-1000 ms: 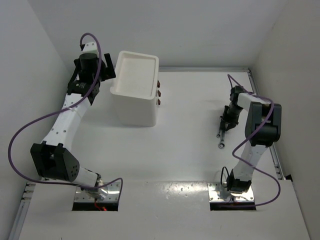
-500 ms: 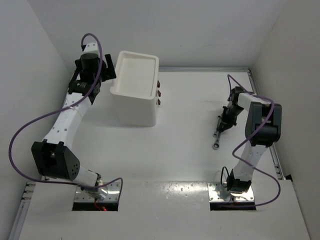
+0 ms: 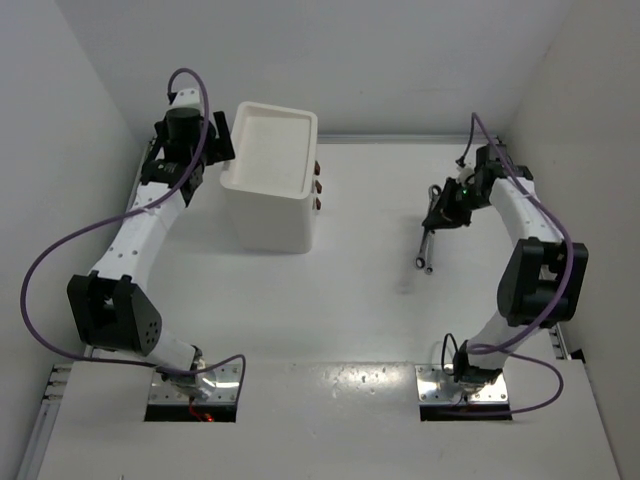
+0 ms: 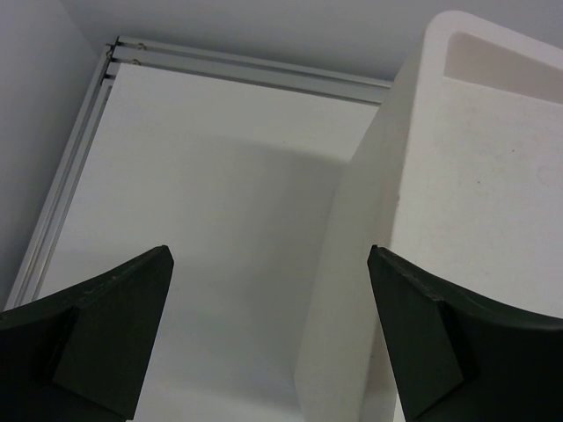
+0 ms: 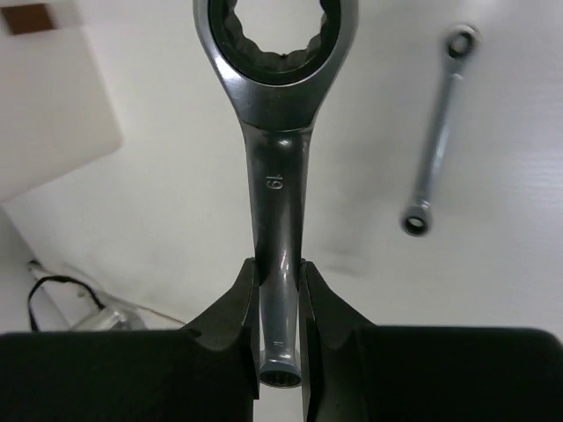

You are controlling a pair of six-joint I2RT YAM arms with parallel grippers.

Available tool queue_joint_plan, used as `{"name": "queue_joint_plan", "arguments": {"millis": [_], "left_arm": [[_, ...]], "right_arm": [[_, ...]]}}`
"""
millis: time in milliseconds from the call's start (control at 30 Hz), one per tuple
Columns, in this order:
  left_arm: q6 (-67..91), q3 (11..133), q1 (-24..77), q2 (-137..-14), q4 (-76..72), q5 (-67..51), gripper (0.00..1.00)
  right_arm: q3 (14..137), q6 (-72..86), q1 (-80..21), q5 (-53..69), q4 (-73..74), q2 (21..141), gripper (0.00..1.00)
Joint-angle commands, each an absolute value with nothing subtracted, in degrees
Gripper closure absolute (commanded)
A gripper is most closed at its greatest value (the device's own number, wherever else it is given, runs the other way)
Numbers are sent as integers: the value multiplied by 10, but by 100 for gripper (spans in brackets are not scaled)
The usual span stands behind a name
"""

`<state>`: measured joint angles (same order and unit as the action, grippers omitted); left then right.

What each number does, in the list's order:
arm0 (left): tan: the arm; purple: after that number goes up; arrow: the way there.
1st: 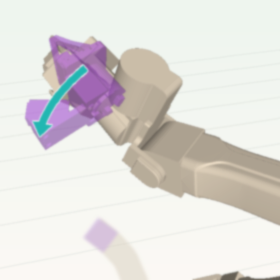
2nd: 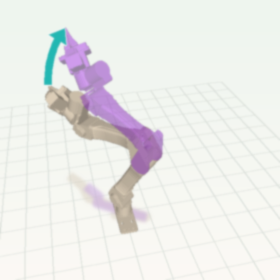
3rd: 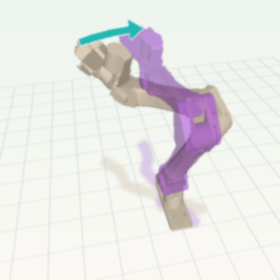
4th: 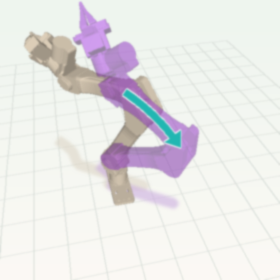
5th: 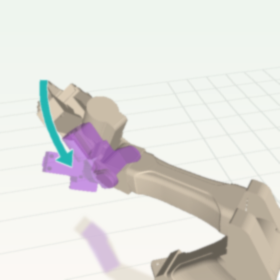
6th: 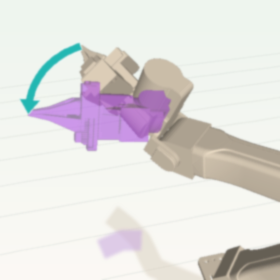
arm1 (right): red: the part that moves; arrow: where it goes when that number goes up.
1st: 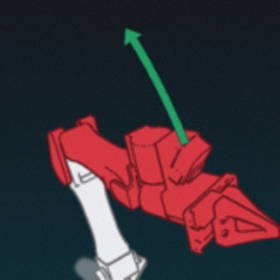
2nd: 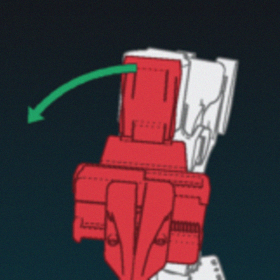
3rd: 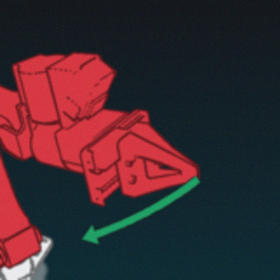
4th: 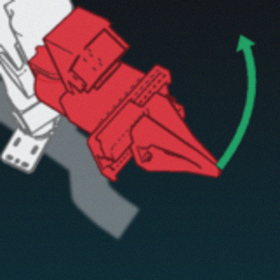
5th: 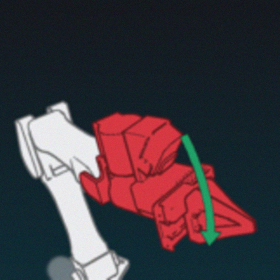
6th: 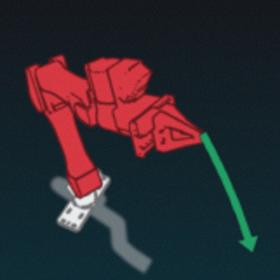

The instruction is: Sort the tools into containers

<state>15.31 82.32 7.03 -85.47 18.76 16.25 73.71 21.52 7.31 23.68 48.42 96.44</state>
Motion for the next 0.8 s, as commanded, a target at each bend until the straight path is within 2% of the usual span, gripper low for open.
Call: {"name": "queue_joint_plan", "arguments": {"millis": [0,300,500,767], "left_arm": [[150,840,64,-854,178,153,0],[126,845,59,-849,184,166,0],[115,846,47,-837,189,110,0],[115,840,47,-848,200,87,0]], "right_arm": [[829,256,50,337,454,944,100],[1076,343,-49,448,368,1045,100],[1228,403,-118,493,266,1142,100],[1326,488,-191,511,131,1244,100]]}}
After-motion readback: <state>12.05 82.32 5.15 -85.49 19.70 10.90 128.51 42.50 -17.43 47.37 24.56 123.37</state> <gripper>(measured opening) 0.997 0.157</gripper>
